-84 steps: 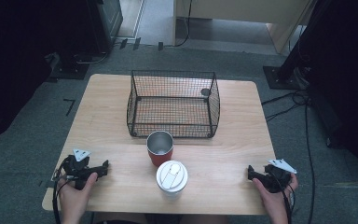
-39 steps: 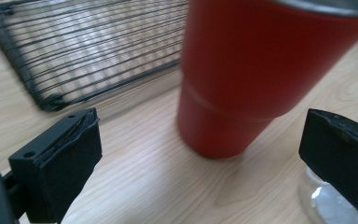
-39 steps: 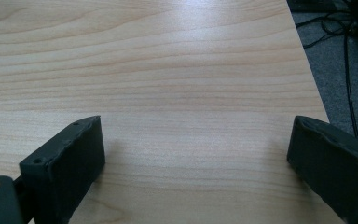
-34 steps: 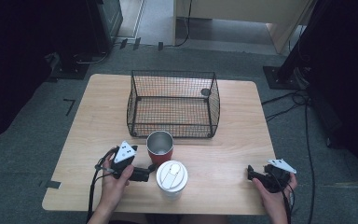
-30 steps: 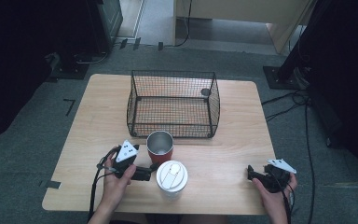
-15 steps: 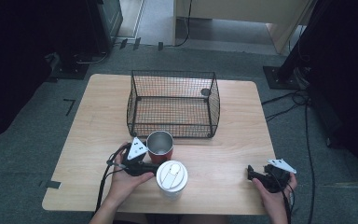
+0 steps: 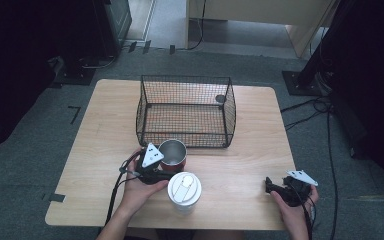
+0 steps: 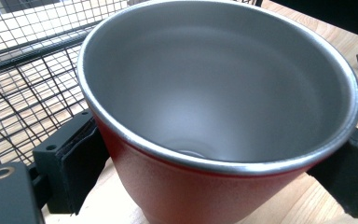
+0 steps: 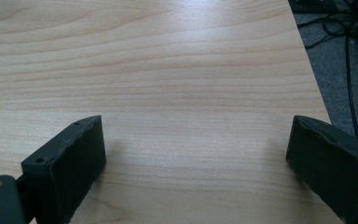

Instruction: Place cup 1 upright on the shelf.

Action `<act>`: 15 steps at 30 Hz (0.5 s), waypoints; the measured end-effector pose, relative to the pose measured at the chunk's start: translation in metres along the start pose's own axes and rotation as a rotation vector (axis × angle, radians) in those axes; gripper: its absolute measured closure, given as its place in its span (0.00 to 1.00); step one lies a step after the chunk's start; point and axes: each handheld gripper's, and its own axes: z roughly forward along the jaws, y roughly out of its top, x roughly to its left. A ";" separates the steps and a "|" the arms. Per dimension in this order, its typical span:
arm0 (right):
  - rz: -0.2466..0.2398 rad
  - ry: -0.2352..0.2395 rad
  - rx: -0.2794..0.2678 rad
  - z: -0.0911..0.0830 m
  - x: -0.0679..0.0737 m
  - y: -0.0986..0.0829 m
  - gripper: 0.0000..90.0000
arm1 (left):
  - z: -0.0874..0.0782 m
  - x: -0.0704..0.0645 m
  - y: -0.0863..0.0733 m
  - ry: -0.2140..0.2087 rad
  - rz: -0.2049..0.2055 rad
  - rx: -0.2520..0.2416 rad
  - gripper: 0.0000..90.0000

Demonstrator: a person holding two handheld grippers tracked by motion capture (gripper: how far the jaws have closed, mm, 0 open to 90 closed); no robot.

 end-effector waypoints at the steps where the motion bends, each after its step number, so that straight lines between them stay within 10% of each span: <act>1: 0.000 0.000 0.000 0.000 0.000 0.000 0.05 | 0.001 0.000 0.001 -0.001 0.001 0.001 0.08; 15: -0.004 0.003 -0.002 0.000 0.000 0.000 0.05 | 0.012 0.000 0.007 0.014 -0.013 0.022 0.04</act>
